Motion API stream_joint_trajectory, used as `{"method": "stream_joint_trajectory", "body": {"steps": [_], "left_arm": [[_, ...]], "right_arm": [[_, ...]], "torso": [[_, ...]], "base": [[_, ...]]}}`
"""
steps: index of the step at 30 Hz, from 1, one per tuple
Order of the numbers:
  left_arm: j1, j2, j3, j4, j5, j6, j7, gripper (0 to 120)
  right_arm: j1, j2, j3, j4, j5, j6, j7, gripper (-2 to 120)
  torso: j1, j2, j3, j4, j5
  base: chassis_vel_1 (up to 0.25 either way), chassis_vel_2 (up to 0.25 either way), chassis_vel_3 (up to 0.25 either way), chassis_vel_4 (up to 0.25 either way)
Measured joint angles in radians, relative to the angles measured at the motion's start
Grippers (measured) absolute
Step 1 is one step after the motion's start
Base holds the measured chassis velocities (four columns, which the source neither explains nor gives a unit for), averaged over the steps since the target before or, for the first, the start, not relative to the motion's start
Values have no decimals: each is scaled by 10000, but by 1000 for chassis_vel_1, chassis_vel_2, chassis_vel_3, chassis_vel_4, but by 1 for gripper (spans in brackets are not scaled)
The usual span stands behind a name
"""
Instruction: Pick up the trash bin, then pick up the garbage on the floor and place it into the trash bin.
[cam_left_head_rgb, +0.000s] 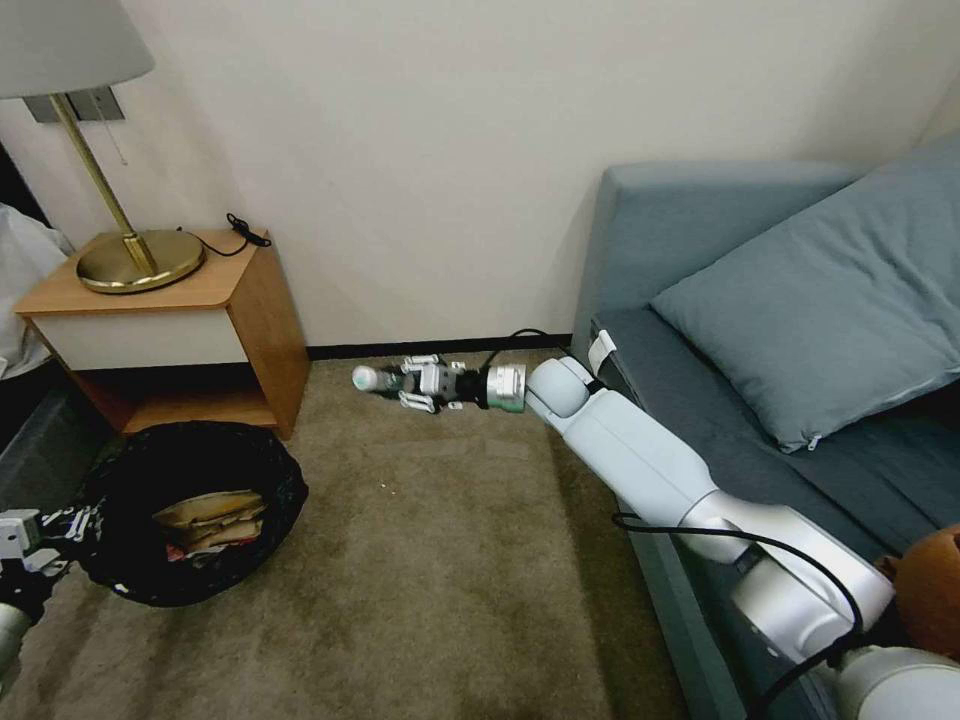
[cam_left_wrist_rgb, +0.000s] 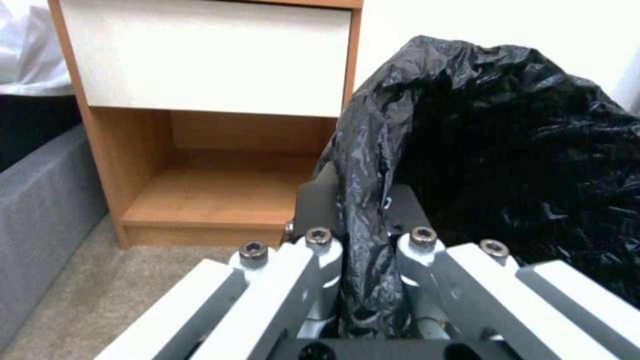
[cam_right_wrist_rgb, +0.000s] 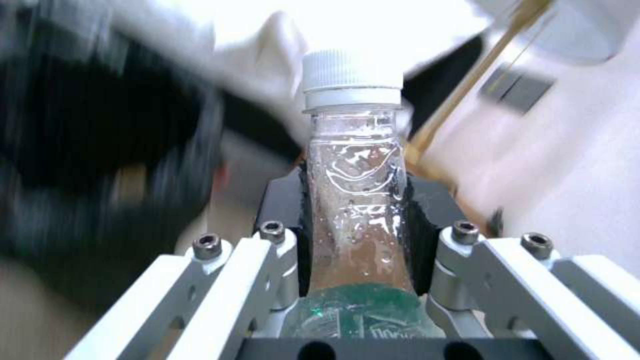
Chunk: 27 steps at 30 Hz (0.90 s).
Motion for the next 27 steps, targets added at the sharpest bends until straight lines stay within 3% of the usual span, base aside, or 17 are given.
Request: {"method": "stream_joint_trajectory", "body": {"steps": [1, 4, 5, 7, 13, 17, 19, 23, 25, 27], "left_arm": [[0, 0, 0, 0, 0, 0, 0, 4], [-113, -72, 218, -165, -51, 40, -286, 4], [-113, -72, 218, -165, -51, 40, -286, 4], [-257, -75, 418, -210, -74, 141, -447, 4], [-456, -1, 702, -353, -195, 357, -814, 4], [-533, 28, 811, -432, -250, 445, -966, 4], [-627, 64, 957, -661, -436, 601, -1251, 4], [-629, 75, 989, -769, -546, 678, -1314, 4], [-589, 86, 974, -857, -618, 698, -1329, 4], [-554, 88, 944, -874, -636, 698, -1334, 4]], "right_arm": [[0, 0, 0, 0, 0, 0, 0, 25], [365, -338, -985, 1395, 2380, -725, 593, 25], [365, -338, -985, 1395, 2380, -725, 593, 25], [575, -515, -1592, 2315, 3796, -1024, 991, 25], [1201, -280, -2607, 3213, 5169, -1220, 1534, 25], [1565, 25, -3046, 3201, 5334, -1230, 1676, 25], [2064, 688, -3687, 2663, 5288, -1194, 1772, 25], [2136, 1093, -3944, 2125, 5151, -1110, 1801, 25], [2000, 1767, -4195, 1104, 4806, -988, 1864, 25], [1876, 1959, -4318, 882, 4782, -988, 2051, 25]], "torso": [[0, 0, 0, 0, 0], [0, 0, 0, 2, -2], [0, 0, 0, 2, -2], [0, 1, 0, -2, -2], [0, 1, 0, -1, -2], [0, 1, 0, 1, -3], [0, 1, 0, 1, -3], [0, 1, 0, 0, -4], [0, 1, 0, 0, -5], [0, 0, 0, 0, -4]], "base": [[0, 0, 0, 0], [0, 0, 0, 0], [0, 0, 0, 0], [0, 0, 0, 0], [0, 0, 0, 0], [0, 0, 0, 0], [0, 0, 0, 0], [0, 0, 0, 0], [0, 0, 0, 0], [0, 0, 0, 0]]}}
